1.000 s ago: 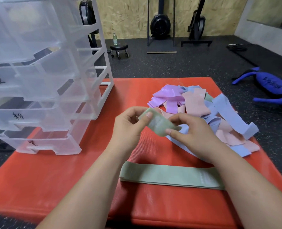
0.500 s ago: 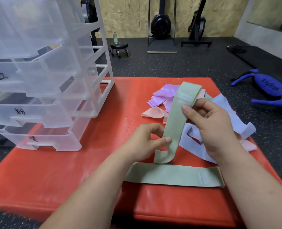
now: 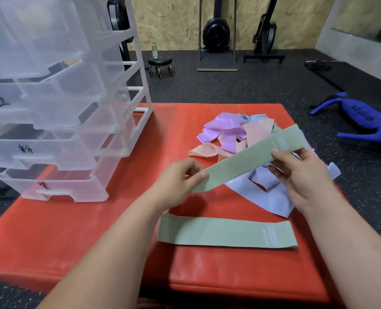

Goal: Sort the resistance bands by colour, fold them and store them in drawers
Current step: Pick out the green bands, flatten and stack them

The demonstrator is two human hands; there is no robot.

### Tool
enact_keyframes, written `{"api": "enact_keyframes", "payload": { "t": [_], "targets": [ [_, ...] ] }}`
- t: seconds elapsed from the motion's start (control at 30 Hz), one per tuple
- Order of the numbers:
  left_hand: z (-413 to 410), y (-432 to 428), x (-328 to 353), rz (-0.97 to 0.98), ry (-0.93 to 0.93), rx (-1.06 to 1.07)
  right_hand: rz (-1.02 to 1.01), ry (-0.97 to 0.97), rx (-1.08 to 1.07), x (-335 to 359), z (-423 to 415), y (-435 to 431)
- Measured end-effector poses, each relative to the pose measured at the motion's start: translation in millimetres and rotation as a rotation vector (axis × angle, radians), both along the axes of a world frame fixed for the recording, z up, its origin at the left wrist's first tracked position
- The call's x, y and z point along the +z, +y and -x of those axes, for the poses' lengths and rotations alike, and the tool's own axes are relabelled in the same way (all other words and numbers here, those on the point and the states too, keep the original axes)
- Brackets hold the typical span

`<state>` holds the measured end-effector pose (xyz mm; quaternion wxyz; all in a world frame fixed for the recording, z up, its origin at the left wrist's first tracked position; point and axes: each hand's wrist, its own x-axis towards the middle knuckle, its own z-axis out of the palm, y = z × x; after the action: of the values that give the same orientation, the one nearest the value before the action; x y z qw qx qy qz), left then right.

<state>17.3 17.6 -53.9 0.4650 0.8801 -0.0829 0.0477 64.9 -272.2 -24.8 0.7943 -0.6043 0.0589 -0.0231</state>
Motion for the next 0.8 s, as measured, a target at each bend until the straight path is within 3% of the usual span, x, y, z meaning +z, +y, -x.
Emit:
{"api": "enact_keyframes", "payload": {
  "t": [0.23,0.47,0.6,0.8],
  "targets": [
    [9.2,20.1,7.2,0.130,0.002,0.096,0.057,0.172,0.059,-4.1,14.6,-20.1],
    [44.7,32.8,14.7,0.254,0.128,0.102,0.163,0.227,0.088,4.2,48.2,-34.3],
    [67.3,38.1,16.7,0.153,0.065,0.190,0.274,0.235,0.100,5.8,69.8,-44.3],
    [94.2,33.2,16.9,-0.199,-0.041,0.268,0.553,0.189,0.113,-0.3,97.4,-60.1]
  ]
}}
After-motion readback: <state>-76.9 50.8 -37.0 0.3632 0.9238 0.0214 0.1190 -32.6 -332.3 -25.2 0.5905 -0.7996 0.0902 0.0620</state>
